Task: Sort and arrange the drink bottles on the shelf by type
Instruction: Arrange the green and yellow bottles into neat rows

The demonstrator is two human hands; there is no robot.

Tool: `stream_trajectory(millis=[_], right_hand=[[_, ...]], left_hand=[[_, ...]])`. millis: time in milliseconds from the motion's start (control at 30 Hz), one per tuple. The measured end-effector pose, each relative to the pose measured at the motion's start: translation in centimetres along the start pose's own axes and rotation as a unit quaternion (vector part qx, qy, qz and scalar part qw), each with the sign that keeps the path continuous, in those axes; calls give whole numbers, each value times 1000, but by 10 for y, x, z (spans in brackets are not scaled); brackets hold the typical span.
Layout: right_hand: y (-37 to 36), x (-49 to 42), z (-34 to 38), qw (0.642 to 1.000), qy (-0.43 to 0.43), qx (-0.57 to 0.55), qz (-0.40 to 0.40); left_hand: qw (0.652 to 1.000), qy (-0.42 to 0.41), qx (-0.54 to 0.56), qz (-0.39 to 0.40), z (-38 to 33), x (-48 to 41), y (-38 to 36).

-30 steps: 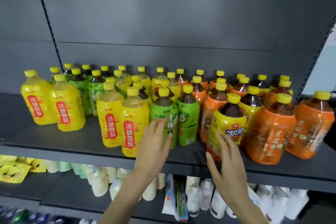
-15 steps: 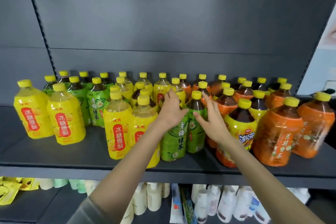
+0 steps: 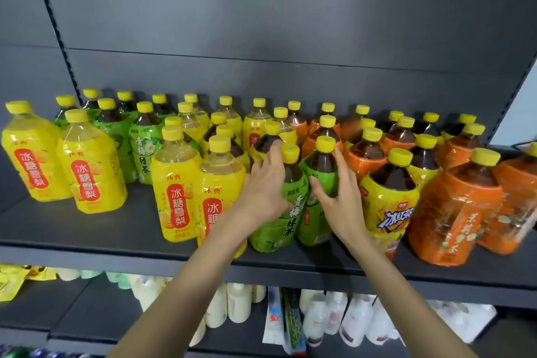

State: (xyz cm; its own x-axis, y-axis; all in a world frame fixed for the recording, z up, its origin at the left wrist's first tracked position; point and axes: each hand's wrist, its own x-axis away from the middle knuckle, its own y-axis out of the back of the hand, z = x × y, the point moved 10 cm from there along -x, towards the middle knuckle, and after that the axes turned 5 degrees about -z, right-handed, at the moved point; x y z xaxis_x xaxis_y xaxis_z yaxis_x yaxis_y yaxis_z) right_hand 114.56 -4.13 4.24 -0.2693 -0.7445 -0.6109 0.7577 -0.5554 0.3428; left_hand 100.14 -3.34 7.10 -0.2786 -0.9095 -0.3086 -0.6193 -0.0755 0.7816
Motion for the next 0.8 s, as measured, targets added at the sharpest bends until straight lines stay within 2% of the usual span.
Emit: stream_trajectory(millis=[133,300,500,800], right_hand=[[-1,3,-4,1000,-7,-19,-23],[-2,5,-11,998,-12,-59,-18],[2,7,-15,997,-19,-73,-27],[0,7,-13,997,-24,-64,-29]], left_hand=[[998,-17,3,-52,1,10,2],[995,-51,48,-72,-4,17,-3],[995,-42,-1,-94,11,28,-10],[975,-48,84,-199,17,57,1]])
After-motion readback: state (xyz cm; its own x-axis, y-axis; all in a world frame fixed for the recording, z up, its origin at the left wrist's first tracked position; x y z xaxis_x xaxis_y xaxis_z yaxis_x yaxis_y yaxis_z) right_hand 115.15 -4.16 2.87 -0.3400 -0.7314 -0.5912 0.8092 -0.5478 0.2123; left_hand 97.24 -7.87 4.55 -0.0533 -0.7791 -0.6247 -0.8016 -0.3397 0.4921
